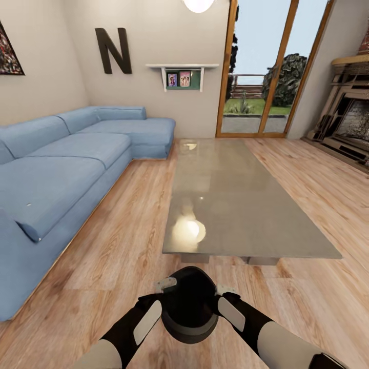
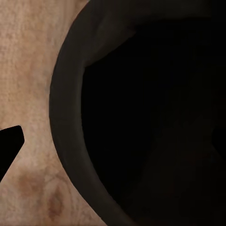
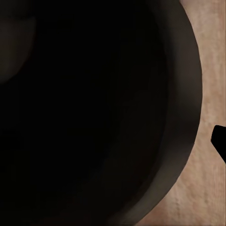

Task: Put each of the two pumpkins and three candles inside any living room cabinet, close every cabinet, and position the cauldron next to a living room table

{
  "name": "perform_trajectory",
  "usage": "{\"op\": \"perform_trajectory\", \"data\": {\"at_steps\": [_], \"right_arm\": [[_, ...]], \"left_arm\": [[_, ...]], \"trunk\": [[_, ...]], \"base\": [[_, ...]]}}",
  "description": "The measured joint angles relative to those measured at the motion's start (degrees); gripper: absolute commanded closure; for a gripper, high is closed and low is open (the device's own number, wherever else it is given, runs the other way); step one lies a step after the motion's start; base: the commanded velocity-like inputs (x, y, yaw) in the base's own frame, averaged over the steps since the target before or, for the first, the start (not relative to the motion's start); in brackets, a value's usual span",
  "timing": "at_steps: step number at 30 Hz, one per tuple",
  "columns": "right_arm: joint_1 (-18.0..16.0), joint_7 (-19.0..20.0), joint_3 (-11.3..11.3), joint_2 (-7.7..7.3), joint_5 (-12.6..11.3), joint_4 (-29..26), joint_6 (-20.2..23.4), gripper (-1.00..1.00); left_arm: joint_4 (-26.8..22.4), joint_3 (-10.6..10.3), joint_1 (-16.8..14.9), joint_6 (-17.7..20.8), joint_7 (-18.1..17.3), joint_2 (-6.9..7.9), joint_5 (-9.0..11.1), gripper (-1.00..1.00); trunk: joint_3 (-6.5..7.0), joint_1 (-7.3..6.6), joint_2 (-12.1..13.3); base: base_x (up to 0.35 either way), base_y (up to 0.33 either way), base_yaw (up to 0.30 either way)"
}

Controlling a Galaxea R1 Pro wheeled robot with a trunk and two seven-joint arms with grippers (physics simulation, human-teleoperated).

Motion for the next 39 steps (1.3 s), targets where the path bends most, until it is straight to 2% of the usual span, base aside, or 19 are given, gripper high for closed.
{"op": "perform_trajectory", "data": {"at_steps": [6, 16, 39], "right_arm": [[0.00, 0.00, 0.00, 0.00, 0.00, 0.05, 0.00, -1.00], [0.00, -0.16, 0.00, 0.09, 0.02, -0.01, -0.06, -1.00], [0.00, 0.00, 0.00, 0.03, 0.03, 0.20, -0.05, -1.00]], "left_arm": [[-0.06, 0.80, -0.04, 0.15, -0.05, 0.00, 0.00, -1.00], [-0.07, 0.90, -0.03, 0.20, -0.07, 0.00, 0.00, -1.00], [-0.10, 0.94, -0.05, 0.23, -0.08, 0.09, 0.00, -1.00]], "trunk": [[1.33, -0.15, 0.08], [3.55, -0.39, 0.22], [8.65, -0.98, 0.53]], "base": [[-0.105, 0.000, 0.000], [-0.120, 0.013, 0.000], [-0.305, 0.090, 0.000]]}}
